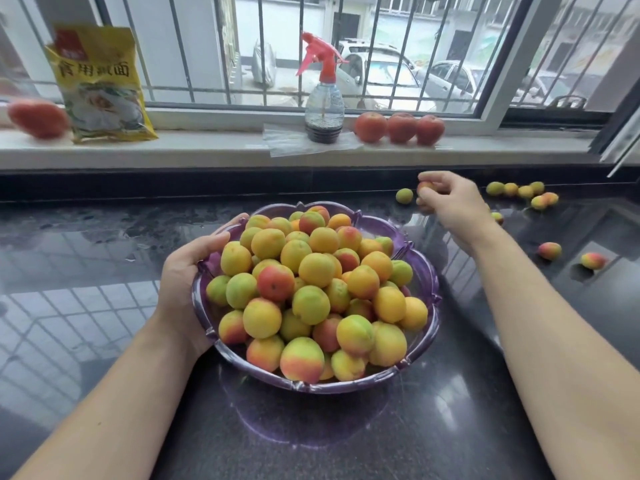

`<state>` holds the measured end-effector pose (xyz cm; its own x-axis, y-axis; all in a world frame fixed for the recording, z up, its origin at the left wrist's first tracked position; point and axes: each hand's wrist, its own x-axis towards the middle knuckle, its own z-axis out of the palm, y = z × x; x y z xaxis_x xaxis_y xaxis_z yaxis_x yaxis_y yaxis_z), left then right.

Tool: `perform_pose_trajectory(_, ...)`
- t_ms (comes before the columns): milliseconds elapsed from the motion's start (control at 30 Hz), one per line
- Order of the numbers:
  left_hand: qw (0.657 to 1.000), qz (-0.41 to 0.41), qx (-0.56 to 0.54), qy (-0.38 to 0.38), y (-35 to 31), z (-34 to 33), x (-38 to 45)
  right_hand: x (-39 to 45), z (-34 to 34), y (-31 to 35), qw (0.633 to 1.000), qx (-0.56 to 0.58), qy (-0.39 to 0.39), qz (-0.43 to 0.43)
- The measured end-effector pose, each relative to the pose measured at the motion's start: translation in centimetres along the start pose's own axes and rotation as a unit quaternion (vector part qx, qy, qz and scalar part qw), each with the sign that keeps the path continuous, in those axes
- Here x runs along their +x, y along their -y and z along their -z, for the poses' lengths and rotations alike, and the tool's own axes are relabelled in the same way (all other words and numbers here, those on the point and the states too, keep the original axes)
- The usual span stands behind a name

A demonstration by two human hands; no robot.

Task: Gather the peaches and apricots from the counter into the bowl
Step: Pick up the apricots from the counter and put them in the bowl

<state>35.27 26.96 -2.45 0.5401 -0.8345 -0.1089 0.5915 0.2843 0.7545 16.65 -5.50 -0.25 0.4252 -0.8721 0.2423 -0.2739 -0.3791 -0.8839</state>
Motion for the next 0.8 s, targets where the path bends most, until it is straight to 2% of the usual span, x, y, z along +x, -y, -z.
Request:
perform_pose_trajectory(67,1.0,0.004,-0.008,-0.003,0.0,0.0,0.0,-1.7,1.2,4.5,0.994,0.067,0.082,0.034)
perform_pose_trajectory(133,1.0,0.007,-0.01,-0.002,-0.1,0.0,-0.1,-3.9,2.4,8.6,0.978,0.087,0.183,0.059)
perform_pose_trajectory(200,1.0,0.01,-0.008,0.0,-0.1,-0.1,-0.1,-6.0,3.0,11.6,0.952,0.042,0.294,0.073)
perform_pose_trajectory(267,1.0,0.016,-0.007,0.001,-0.2,-0.2,-0.2,-7.5,2.5,13.3,0.926,-0.061,0.358,0.105)
perform_pose_trajectory(400,1.0,0.011,-0.014,-0.007,-0.1,-0.3,-0.1,-8.9,0.5,14.8,0.885,-0.2,0.392,0.155)
perform_pose_trajectory(533,1.0,0.004,-0.02,-0.009,-0.1,-0.4,-0.1,-9.6,-0.5,15.2,0.86,-0.316,0.361,0.175)
perform_pose_trajectory(667,1.0,0.0,-0.021,0.0,-0.1,-0.6,-0.2,-9.9,-1.5,15.0,0.847,-0.348,0.362,0.174)
perform_pose_trajectory(800,1.0,0.01,-0.011,0.004,0.0,0.0,0.1,-9.8,-1.8,15.0,0.853,-0.327,0.369,0.169)
